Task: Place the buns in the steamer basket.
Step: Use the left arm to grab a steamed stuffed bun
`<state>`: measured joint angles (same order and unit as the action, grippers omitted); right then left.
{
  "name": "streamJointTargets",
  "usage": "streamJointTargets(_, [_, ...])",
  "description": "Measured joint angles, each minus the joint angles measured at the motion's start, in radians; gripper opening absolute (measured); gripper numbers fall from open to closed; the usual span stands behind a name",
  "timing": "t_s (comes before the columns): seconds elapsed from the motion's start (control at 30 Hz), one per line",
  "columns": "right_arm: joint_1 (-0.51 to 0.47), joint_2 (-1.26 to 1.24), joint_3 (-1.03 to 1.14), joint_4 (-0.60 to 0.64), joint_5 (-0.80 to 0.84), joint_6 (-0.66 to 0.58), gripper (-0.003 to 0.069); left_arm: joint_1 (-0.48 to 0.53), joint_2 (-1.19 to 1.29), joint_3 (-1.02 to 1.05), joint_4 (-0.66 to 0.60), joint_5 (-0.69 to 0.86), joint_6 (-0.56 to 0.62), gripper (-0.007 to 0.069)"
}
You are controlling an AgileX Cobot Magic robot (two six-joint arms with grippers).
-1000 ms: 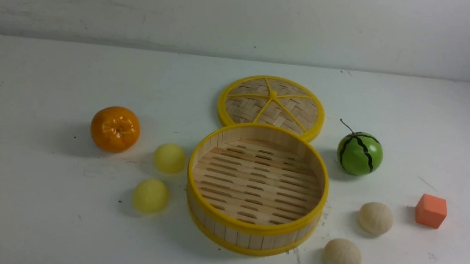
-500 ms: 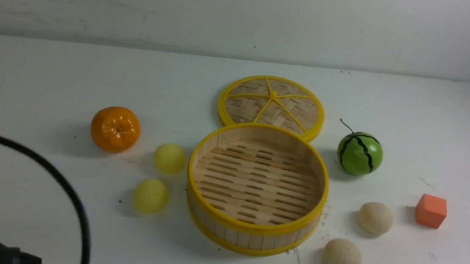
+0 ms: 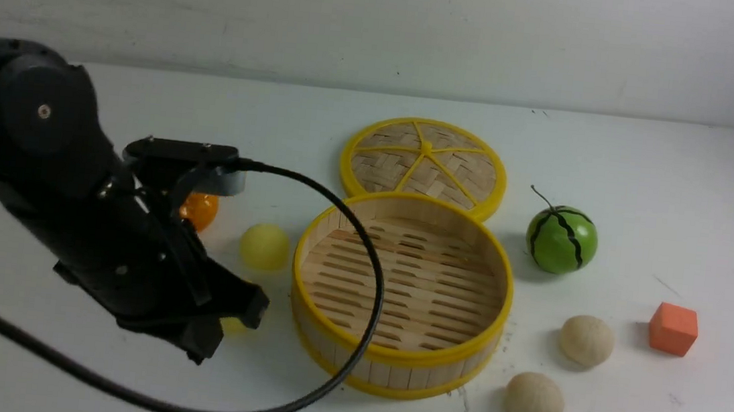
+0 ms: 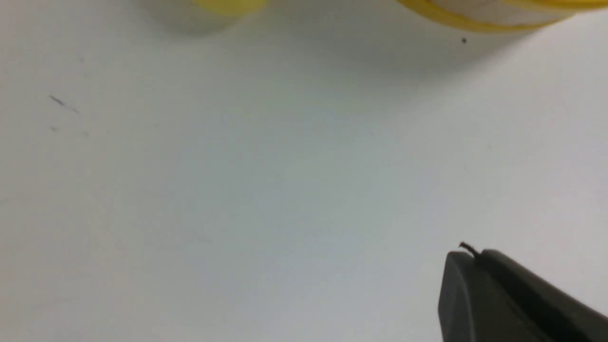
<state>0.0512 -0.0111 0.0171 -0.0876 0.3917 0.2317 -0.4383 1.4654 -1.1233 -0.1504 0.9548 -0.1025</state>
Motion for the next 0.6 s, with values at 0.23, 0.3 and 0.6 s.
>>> streamJointTargets(0.23, [0.0, 0.0, 0.0, 0.0, 0.0, 0.0, 0.0241, -0.001, 0.17, -0.13, 0.122, -0.008, -0.026, -0.0013])
streamJointTargets(0.3, [0.0, 0.0, 0.0, 0.0, 0.0, 0.0, 0.0241, -0.001, 0.213, -0.157, 0.142, -0.014, -0.026, -0.0009])
streamJointTargets(0.6, [0.0, 0.0, 0.0, 0.0, 0.0, 0.0, 0.0241, -0.001, 0.328, -0.232, 0.184, -0.019, -0.026, 0.0169])
